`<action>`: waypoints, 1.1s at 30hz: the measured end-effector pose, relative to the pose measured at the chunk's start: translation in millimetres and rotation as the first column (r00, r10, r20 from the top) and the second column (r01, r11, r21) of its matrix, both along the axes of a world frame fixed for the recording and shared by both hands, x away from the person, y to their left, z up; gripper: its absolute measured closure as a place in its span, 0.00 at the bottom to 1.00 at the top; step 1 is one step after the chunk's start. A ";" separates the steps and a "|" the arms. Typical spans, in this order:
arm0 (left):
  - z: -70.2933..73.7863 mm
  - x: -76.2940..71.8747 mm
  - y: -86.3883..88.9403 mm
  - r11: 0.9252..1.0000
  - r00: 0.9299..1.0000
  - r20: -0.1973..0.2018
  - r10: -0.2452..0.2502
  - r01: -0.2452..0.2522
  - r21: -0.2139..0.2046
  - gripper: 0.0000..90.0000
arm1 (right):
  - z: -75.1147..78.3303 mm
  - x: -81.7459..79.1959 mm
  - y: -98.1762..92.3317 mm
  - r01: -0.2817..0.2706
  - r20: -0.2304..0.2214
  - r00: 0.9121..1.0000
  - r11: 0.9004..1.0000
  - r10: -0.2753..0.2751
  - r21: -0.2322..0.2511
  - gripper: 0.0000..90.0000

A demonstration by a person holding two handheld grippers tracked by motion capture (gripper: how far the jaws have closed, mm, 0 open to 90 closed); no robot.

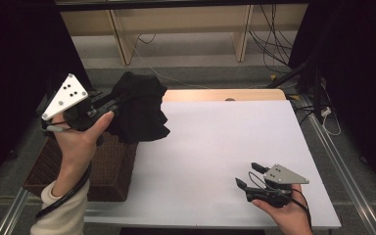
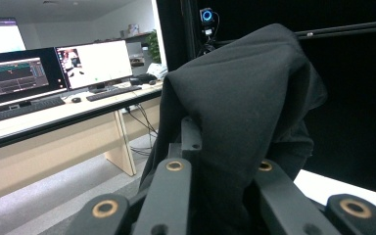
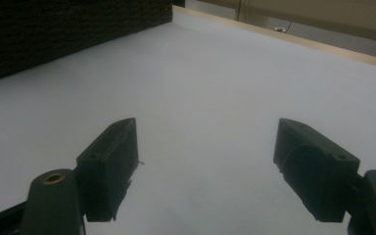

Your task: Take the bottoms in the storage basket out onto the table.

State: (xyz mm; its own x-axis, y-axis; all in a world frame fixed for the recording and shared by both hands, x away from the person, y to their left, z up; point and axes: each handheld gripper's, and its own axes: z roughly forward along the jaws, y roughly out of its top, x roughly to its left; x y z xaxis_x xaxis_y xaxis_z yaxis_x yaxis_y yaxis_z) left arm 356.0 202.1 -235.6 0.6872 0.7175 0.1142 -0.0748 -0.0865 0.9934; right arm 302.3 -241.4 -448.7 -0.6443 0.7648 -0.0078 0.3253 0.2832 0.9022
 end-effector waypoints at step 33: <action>-0.6 -6.2 -14.0 0.999 0.999 -0.001 -0.048 0.048 0.017 0.94 | 0.1 0.0 0.0 -0.001 0.002 1.000 1.000 0.001 0.000 0.28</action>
State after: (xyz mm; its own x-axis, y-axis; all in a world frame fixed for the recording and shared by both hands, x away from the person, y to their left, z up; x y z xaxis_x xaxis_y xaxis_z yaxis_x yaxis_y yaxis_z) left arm 349.8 188.1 -236.2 0.7209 0.6815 0.1258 -0.0791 -0.0994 0.9919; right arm 302.2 -241.4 -448.6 -0.6452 0.7639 -0.0089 0.3231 0.2835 0.9029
